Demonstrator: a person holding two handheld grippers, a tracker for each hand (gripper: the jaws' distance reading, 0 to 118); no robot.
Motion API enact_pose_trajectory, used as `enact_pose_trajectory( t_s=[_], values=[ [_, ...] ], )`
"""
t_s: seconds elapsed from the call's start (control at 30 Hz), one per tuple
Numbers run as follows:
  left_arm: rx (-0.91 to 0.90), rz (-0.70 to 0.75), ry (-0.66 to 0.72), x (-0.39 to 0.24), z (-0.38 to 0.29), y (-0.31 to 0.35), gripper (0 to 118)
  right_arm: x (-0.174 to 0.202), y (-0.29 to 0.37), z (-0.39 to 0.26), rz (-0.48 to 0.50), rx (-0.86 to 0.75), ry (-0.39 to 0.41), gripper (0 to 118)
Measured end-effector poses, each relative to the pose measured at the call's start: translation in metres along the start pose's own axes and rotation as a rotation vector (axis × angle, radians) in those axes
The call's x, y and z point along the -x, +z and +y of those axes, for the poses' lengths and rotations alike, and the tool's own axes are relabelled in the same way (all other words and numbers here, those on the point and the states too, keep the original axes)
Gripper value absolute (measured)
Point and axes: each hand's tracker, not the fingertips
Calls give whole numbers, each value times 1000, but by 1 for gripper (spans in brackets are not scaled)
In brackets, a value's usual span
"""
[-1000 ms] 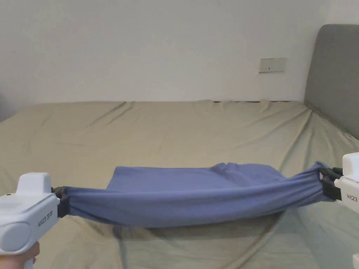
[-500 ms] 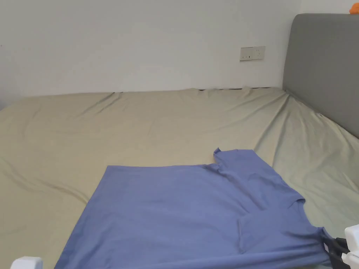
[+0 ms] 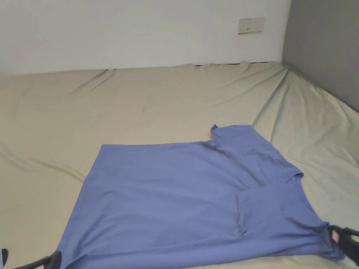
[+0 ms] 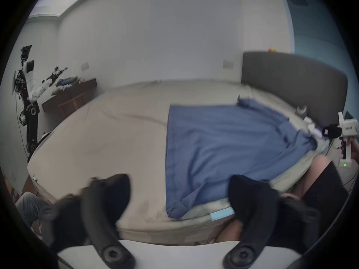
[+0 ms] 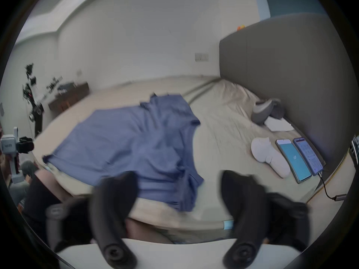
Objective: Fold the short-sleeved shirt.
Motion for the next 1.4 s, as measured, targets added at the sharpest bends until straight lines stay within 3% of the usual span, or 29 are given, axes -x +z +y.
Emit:
enact_pose_trajectory(
  t_s=[0.03,0.1,0.2,0.33,0.37,0.4,0.43,0.47,0.5,0.57,0.6,0.63,0.67,0.7,0.8,0.93,1.07,1.1,1.13,1.17,1.2,1.23,1.27,1.3,1.33,1.4],
  values=[
    [-32,3,13,-2,4,14,69,6,11,1,0,-38,0,59],
    [-42,33,16,-4,2,23,0,24,27,2,-36,-56,35,0],
    [23,-43,23,-5,-1,31,0,51,37,1,-4,-61,87,0],
    [75,5,8,6,-22,11,1,68,32,2,15,-53,119,0],
    [113,-5,30,9,-26,4,16,70,30,2,5,-50,137,0],
    [139,-11,44,10,-29,-4,57,72,28,3,3,-39,147,0],
    [156,11,35,13,-35,-21,84,72,25,3,3,-30,147,0],
    [175,16,18,12,-39,-29,100,72,23,3,2,-25,144,0],
    [187,7,0,11,-41,-35,104,73,23,3,3,-16,140,0],
    [188,-5,-41,7,-45,-55,102,74,21,2,2,-2,145,0],
    [200,-3,-54,4,-45,-61,87,75,20,1,-3,4,153,0],
    [212,-12,-63,2,-45,-67,60,76,20,1,-8,9,157,0],
    [212,-14,-62,1,-45,-74,21,76,20,1,-9,14,157,0],
    [215,-10,-60,-1,-44,-78,1,75,20,1,-11,17,155,0],
    [220,-43,-55,-4,-44,-79,1,73,20,1,-15,30,158,0],
    [171,-59,-168,-11,-42,-65,1,67,15,-1,-24,55,155,0],
    [147,-51,-47,2,-24,-59,1,57,2,5,-47,81,171,1],
    [134,-39,-39,5,-20,-58,1,55,-4,6,-55,96,182,9],
    [127,-39,-36,6,-16,-58,1,50,-12,7,-54,110,188,30],
    [127,-40,-38,7,-12,-59,1,49,-21,9,-54,132,199,65],
    [120,-39,-39,3,-7,-58,1,48,-28,9,-64,141,209,107],
    [113,-35,-44,-2,-3,-58,1,47,-36,10,-70,134,211,118],
    [110,-33,-48,-4,-1,-60,1,35,-43,9,-85,82,217,117],
    [112,-31,-51,-5,1,-61,1,32,-53,8,-55,168,183,114],
    [112,-29,-52,-9,3,-61,1,31,-61,14,-77,132,214,113],
    [119,-29,-51,-13,4,-63,1,26,-79,11,-71,171,197,112]
  ],
)
